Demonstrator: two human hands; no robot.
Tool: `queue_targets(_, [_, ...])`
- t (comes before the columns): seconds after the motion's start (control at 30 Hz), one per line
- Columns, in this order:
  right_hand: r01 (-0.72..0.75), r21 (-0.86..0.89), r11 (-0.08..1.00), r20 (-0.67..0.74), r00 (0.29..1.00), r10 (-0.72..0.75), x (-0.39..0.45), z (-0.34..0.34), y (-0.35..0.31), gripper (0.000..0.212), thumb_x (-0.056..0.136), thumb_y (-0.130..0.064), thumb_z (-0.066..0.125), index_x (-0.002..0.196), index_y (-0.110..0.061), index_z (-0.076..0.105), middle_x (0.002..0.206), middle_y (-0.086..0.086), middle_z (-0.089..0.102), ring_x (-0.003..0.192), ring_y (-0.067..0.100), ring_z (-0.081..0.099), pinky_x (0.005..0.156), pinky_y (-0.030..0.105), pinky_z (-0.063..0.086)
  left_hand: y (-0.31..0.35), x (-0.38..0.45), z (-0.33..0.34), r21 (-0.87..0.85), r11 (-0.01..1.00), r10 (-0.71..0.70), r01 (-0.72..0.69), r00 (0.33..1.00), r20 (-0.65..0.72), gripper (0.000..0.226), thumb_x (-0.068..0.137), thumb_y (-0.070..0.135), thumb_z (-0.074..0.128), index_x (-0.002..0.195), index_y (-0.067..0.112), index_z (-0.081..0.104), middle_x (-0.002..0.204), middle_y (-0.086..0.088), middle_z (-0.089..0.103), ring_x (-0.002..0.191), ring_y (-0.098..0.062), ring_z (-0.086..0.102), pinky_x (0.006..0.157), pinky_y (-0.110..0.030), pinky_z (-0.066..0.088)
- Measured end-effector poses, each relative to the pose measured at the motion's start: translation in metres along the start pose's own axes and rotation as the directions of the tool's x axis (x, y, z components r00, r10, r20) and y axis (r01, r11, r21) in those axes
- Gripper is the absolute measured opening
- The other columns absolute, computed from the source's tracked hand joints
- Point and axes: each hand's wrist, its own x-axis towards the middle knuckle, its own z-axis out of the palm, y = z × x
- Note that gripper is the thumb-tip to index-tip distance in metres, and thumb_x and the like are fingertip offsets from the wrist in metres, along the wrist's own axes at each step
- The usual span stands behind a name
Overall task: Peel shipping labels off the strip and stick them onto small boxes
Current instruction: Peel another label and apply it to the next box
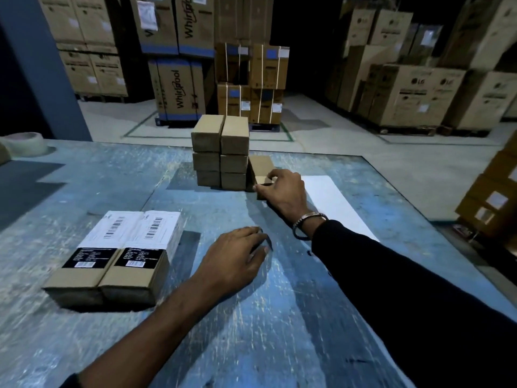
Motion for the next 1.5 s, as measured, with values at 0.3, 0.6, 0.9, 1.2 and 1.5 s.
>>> queue_targets(0.3, [-0.571, 0.554, 0.606, 0.405, 0.821, 0.403, -0.051, -0.093, 0.030, 0.022, 0.083, -0.042, 0.075, 0.087, -0.020, 0.076, 0.075, 0.003, 0.073, 0.070, 0.026, 0.067, 0.068, 0.036, 0.056, -0.002, 0.004, 0.000, -0.292, 0.923, -0.303, 0.250, 0.941, -0.153, 0.060, 0.108, 0.050, 0.051, 0.162, 0.029, 0.035, 0.162, 0.005, 0.040, 0.144, -0.016, 0.045, 0.110, -0.029, 0.038])
queue_targets(0.6, [-0.831, 0.372, 0.413, 0.850, 0.484, 0.208, -0.090, -0.143, 0.067, 0.030, 0.094, -0.032, 0.054, 0.094, -0.004, 0.064, 0.073, 0.018, 0.059, 0.050, 0.033, 0.061, 0.046, 0.031, 0.052, 0.018, 0.002, -0.016, -0.606, 0.777, -0.215, 0.170, 0.977, -0.001, 0.081, 0.083, 0.063, 0.082, 0.153, 0.048, 0.045, 0.149, 0.019, 0.055, 0.127, 0.006, 0.059, 0.106, -0.024, 0.055])
queue_targets(0.9, [-0.592, 0.115, 0.798, 0.852, 0.472, 0.227, -0.096, -0.159, 0.074, 0.046, 0.110, -0.030, 0.037, 0.106, 0.005, 0.067, 0.088, 0.031, 0.077, 0.057, 0.030, 0.068, 0.043, 0.025, 0.043, -0.003, 0.003, -0.021, -0.363, 0.932, 0.065, -0.017, 0.991, 0.120, 0.083, 0.064, 0.052, 0.098, 0.134, 0.030, 0.061, 0.125, 0.010, 0.057, 0.122, -0.008, 0.055, 0.101, -0.019, 0.044])
queue_targets(1.2, [-0.306, 0.288, 0.908, 0.820, 0.568, -0.068, -0.097, -0.166, 0.075, 0.035, 0.089, -0.043, 0.077, 0.119, -0.025, 0.081, 0.112, 0.001, 0.080, 0.095, 0.012, 0.072, 0.082, 0.031, 0.057, 0.002, 0.001, -0.041, -0.392, 0.918, 0.064, 0.063, 0.951, 0.303, 0.065, 0.069, 0.066, 0.086, 0.120, 0.033, 0.065, 0.117, 0.014, 0.069, 0.113, -0.011, 0.067, 0.095, -0.035, 0.053])
queue_targets(1.5, [-0.286, 0.345, 0.894, 0.819, 0.557, -0.138, -0.098, -0.161, 0.077, 0.036, 0.090, -0.032, 0.081, 0.125, -0.023, 0.079, 0.116, 0.009, 0.079, 0.093, 0.015, 0.073, 0.079, 0.030, 0.059, 0.025, -0.004, -0.053, -0.185, 0.981, 0.097, -0.051, 0.963, 0.250, 0.066, 0.071, 0.091, 0.065, 0.117, 0.043, 0.066, 0.111, 0.018, 0.067, 0.098, -0.006, 0.065, 0.081, -0.046, 0.055])
